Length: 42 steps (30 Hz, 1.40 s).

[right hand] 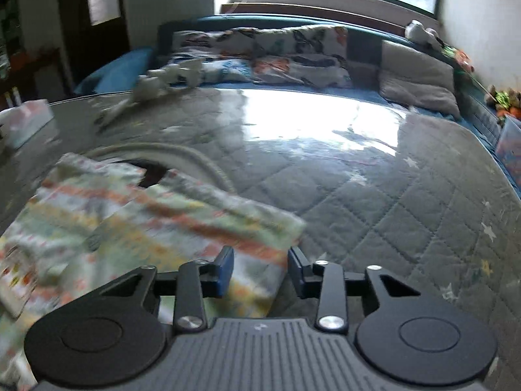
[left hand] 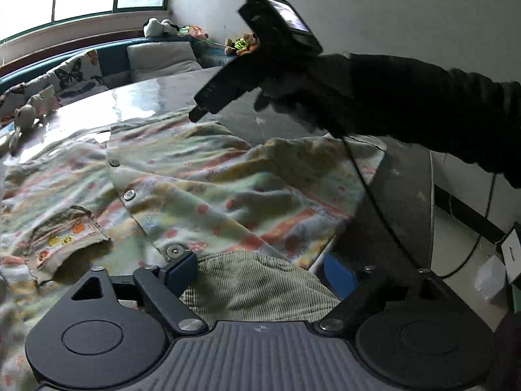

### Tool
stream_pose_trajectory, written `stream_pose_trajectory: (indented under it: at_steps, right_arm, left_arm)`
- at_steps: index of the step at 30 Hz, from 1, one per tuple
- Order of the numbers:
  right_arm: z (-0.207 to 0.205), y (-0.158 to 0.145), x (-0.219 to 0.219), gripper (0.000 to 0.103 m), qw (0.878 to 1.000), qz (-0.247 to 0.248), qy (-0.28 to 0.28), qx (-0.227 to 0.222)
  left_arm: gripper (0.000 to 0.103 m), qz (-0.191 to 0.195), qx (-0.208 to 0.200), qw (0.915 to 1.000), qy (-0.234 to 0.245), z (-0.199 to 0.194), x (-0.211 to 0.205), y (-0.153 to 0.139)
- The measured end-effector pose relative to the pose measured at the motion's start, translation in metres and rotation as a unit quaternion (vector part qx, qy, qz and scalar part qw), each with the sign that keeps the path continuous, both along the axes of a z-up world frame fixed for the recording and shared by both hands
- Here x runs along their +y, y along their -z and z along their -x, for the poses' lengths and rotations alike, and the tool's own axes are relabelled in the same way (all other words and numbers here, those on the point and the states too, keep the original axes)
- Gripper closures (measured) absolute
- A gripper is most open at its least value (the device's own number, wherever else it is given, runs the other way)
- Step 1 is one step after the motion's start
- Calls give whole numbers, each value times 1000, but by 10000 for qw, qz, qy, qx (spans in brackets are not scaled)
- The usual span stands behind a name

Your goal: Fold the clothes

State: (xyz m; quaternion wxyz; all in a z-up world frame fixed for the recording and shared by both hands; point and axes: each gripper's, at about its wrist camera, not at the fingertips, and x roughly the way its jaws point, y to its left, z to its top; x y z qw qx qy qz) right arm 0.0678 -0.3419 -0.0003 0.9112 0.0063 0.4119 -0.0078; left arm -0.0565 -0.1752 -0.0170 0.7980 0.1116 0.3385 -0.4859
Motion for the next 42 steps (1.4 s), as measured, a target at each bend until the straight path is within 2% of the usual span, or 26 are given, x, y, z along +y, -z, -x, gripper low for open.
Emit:
stream_pose_trajectory:
  at_steps: [3, 5, 7, 10, 15, 21, 24, 25, 27, 30, 31, 34, 39, 42]
  right_arm:
    - [-7, 6, -7, 79, 9998, -65, 193, 70]
    - [-9, 7, -9, 88, 9997, -125, 202, 38]
    - [-10, 6, -7, 101, 9998, -107, 190, -24]
    - [-17, 0, -1, 102, 9996, 65, 116, -230]
    - [-34, 7, 4, 101, 9994, 238, 153, -176]
    - [-23, -7, 2, 92, 9989, 246, 169, -375]
    - [-11, -19, 4, 82, 9986, 199, 61, -492]
    - [-7, -22, 7, 81, 9987, 176, -17, -482]
    - [0, -23, 14, 80, 9987, 156, -194, -437]
    - [12, -18, 32, 65, 9980, 154, -491, -365]
    - [15, -16, 37, 63, 9977, 138, -577, -336]
    - [23, -7, 53, 62, 9962, 162, -830, -212]
    - [30, 4, 63, 60, 9956, 202, -912, -83]
    - [33, 5, 61, 55, 9959, 148, -892, -87]
  left_arm:
    - [19, 60, 67, 9999, 58, -3, 1, 0]
    - [19, 87, 98, 9999, 93, -4, 2, 0]
    - [20, 97, 112, 9998, 122, -5, 3, 0]
    - [20, 125, 153, 9997, 137, -5, 3, 1]
    - [20, 158, 182, 9996, 138, -4, 3, 2]
    - [18, 159, 109, 9997, -142, -13, 15, -8]
    - [18, 216, 24, 9979, -607, -28, 30, -17]
    - [18, 237, 37, 9966, -783, -35, 35, -19]
    - [18, 275, 135, 9932, -1127, -52, 46, -20]
    - [18, 207, 271, 9857, -1650, -74, 60, -15]
    - [18, 163, 306, 9829, -1810, -80, 65, -12]
    - [18, 87, 443, 9739, -2224, -94, 81, -4]
    - [18, 245, 455, 9680, -2456, -96, 99, -7]
    - [16, 234, 356, 9681, -2469, -96, 99, -13]
